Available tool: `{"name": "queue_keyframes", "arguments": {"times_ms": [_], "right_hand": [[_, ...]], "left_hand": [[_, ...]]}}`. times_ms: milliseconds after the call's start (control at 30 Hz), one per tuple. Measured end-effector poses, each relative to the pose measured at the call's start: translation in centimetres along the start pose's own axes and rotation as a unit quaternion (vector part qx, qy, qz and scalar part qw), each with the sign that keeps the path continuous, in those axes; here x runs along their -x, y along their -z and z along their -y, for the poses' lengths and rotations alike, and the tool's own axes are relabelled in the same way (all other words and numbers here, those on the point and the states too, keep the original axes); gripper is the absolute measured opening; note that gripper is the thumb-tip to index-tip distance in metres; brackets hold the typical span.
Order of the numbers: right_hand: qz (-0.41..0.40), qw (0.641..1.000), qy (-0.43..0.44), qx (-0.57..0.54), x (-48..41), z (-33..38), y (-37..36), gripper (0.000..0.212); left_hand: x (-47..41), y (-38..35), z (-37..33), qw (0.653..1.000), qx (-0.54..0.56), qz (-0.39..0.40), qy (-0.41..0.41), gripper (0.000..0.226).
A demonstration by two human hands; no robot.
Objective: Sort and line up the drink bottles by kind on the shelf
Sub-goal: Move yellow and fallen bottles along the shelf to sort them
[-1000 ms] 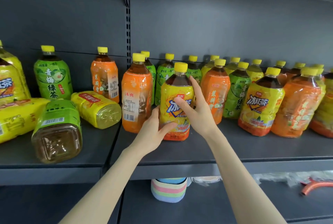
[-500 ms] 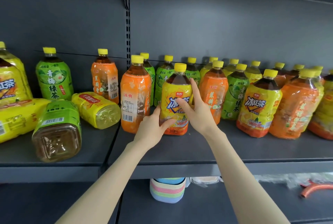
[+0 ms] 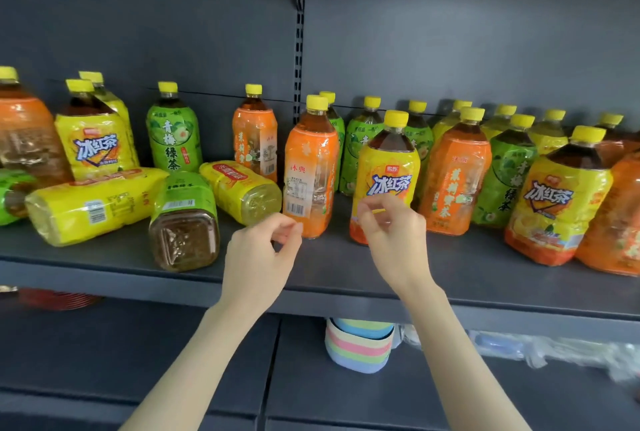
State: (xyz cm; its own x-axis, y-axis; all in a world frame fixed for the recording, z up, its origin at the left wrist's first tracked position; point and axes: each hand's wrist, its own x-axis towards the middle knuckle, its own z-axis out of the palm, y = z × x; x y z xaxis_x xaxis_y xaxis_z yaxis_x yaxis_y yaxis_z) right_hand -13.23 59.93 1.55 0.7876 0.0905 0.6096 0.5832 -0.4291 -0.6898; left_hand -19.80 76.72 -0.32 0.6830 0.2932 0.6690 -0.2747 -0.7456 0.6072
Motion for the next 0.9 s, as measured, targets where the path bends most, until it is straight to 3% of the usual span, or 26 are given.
{"name": "queue_keyframes", "arguments": {"times_ms": [167, 300, 400, 467, 533, 667, 767, 833, 900], "right_hand": [[0.031, 0.997, 0.013, -0.065, 0.0, 3.1, -4.8, 0.01], [0.058, 0.995, 0.009, -0.085, -0.2, 5.4, -9.5, 0.01], [0.073, 0.993, 0.0, -0.094, -0.4, 7.1, -13.3, 0.011], [0.085, 0.991, -0.027, -0.098, -0.5, 8.0, -15.8, 0.01], [0.097, 0.985, -0.083, -0.114, -0.7, 8.4, -17.8, 0.02], [0.155, 0.939, -0.219, -0.216, -0.8, 9.0, -19.6, 0.049], [0.21, 0.901, -0.264, -0.274, -0.8, 9.6, -19.4, 0.021], [0.212, 0.901, -0.257, -0.278, -0.7, 9.9, -19.5, 0.014], [0.199, 0.902, -0.25, -0.289, -0.4, 10.1, -19.7, 0.016]], "left_hand": [[-0.6, 5.0, 2.6, 0.996, -0.018, -0.089, -0.019, 0.006], [-2.0, 8.3, 6.0, 0.988, -0.002, -0.156, -0.023, 0.021], [-3.2, 10.6, 8.7, 0.986, 0.026, -0.163, -0.002, 0.019], [-4.1, 11.7, 10.7, 0.99, 0.057, -0.121, 0.048, 0.015], [-4.9, 11.9, 12.6, 0.986, 0.091, -0.047, 0.133, 0.028], [-6.2, 11.3, 14.7, 0.944, 0.173, 0.102, 0.263, 0.048], [-6.8, 10.8, 16.2, 0.923, 0.21, 0.163, 0.278, 0.083], [-6.9, 10.8, 16.6, 0.926, 0.183, 0.19, 0.27, 0.104], [-6.8, 10.8, 16.6, 0.926, 0.17, 0.2, 0.27, 0.107]]}}
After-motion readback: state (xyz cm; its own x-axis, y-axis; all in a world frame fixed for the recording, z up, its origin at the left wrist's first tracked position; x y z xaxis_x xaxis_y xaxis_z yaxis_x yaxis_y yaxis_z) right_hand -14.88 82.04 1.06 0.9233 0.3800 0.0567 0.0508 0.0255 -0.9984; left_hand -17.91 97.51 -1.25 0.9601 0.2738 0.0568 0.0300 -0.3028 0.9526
